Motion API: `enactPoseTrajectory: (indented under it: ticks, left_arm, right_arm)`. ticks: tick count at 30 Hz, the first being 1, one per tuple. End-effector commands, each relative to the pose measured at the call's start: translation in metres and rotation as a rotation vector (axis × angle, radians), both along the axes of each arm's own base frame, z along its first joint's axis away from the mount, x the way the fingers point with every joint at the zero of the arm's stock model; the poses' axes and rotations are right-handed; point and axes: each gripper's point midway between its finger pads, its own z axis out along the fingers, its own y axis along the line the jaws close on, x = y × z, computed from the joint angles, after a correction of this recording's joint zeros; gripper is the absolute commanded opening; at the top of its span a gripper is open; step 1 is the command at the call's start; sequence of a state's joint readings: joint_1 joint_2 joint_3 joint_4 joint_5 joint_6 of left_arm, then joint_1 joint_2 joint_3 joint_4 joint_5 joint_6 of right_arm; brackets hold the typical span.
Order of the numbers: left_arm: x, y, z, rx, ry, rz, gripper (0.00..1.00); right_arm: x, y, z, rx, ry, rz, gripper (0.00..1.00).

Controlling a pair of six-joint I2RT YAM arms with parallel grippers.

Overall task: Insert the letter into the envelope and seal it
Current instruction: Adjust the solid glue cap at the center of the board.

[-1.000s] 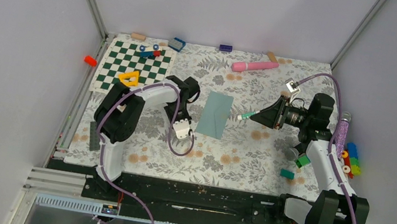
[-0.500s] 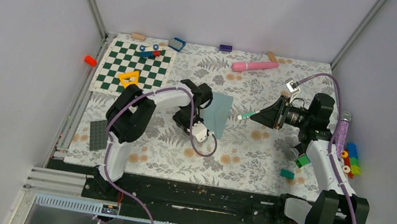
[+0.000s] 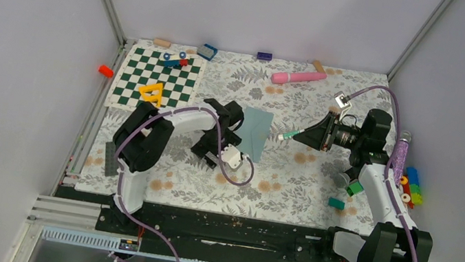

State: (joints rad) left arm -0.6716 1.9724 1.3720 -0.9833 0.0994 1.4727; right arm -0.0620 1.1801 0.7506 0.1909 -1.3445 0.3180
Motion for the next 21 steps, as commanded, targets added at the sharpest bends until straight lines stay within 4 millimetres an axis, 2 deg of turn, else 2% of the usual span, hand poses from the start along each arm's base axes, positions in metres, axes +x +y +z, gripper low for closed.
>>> enactPoseTrajectory:
  ticks: [1, 7, 10, 13, 16, 21]
  left_arm:
    - [-0.002, 0.008, -0.013, 0.001, -0.043, -0.097, 0.99]
    - [0.008, 0.011, -0.014, -0.007, -0.093, -0.23, 0.99]
    - [0.015, 0.005, -0.015, 0.012, -0.09, -0.178, 0.99]
    - [0.023, 0.017, -0.017, 0.187, -0.075, -0.156, 0.99]
    - [0.033, 0.02, -0.023, 0.288, -0.057, -0.084, 0.99]
    - [0.031, 0.009, -0.024, 0.21, -0.057, -0.032, 0.99]
  right_arm:
    - [0.004, -0.002, 0.016, -0.006, -0.059, -0.012, 0.18]
    - [0.005, -0.002, 0.016, -0.007, -0.06, -0.013, 0.18]
    - [0.005, -0.002, 0.015, -0.006, -0.054, -0.013, 0.18]
    - [0.005, -0.002, 0.015, -0.007, -0.057, -0.013, 0.18]
    - [0.005, -0.002, 0.015, -0.007, -0.056, -0.014, 0.18]
    - [0.005, -0.002, 0.015, -0.007, -0.056, -0.014, 0.18]
